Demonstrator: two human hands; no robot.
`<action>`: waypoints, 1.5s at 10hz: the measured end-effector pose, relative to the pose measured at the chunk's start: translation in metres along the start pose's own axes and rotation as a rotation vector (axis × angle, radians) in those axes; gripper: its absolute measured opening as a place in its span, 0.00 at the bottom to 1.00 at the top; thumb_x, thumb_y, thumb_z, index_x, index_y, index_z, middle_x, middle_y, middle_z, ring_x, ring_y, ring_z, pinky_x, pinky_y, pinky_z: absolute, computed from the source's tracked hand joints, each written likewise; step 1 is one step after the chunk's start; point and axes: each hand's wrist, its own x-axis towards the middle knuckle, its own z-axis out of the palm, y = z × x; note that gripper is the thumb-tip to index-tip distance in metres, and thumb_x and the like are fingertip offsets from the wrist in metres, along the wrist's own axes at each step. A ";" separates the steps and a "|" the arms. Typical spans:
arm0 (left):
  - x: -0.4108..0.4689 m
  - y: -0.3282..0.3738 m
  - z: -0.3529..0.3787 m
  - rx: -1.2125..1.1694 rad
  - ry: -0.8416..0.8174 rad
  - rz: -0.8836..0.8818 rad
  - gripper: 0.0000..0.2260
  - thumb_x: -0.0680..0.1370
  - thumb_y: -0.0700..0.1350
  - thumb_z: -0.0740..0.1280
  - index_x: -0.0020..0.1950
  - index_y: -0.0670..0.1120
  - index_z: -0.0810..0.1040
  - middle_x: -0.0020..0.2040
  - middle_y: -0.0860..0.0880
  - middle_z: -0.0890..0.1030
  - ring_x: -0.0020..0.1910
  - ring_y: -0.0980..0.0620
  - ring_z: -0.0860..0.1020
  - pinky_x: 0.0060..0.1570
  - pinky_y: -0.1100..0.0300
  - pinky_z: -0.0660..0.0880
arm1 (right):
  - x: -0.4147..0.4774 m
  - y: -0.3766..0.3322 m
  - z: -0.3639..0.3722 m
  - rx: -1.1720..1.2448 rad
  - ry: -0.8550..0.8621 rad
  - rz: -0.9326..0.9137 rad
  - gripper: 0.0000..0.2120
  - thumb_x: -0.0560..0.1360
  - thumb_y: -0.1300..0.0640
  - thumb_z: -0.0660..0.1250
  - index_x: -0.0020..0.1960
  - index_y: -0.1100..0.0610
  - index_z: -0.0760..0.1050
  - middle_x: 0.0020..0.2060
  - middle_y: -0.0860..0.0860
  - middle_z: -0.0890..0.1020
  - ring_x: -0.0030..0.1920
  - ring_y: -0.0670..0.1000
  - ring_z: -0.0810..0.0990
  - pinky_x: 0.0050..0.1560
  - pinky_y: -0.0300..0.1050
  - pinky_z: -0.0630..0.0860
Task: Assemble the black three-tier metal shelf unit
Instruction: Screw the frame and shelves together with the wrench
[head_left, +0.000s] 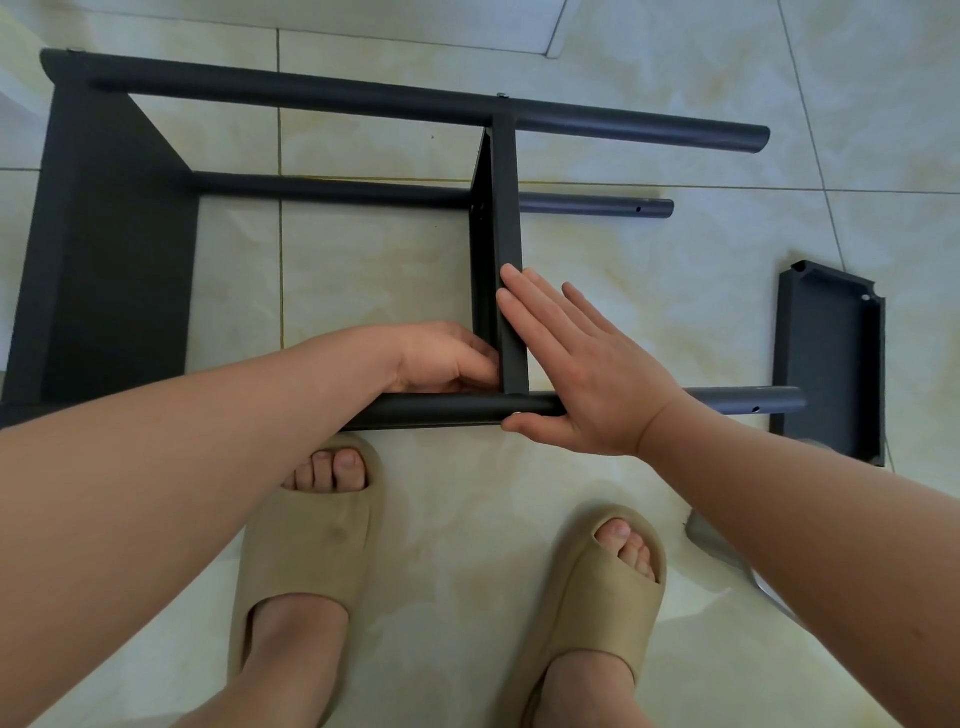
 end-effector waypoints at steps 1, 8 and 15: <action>0.001 -0.001 -0.001 -0.026 -0.004 0.010 0.10 0.78 0.31 0.64 0.59 0.30 0.77 0.45 0.37 0.78 0.38 0.47 0.79 0.42 0.59 0.79 | 0.000 0.000 0.000 0.002 0.006 -0.001 0.47 0.78 0.31 0.57 0.81 0.64 0.52 0.82 0.58 0.51 0.82 0.57 0.48 0.80 0.60 0.53; -0.001 0.001 0.000 0.011 -0.025 -0.006 0.13 0.78 0.33 0.65 0.60 0.29 0.76 0.50 0.34 0.80 0.49 0.41 0.79 0.59 0.48 0.75 | 0.000 0.000 0.000 0.007 0.006 -0.001 0.47 0.78 0.31 0.58 0.81 0.64 0.52 0.82 0.58 0.51 0.82 0.57 0.48 0.79 0.60 0.53; -0.002 0.004 0.001 0.054 -0.028 -0.021 0.06 0.79 0.35 0.63 0.49 0.38 0.80 0.38 0.44 0.83 0.37 0.49 0.81 0.40 0.59 0.77 | -0.001 0.000 0.000 0.004 0.012 -0.001 0.47 0.78 0.32 0.58 0.81 0.64 0.52 0.82 0.58 0.51 0.82 0.57 0.49 0.80 0.59 0.53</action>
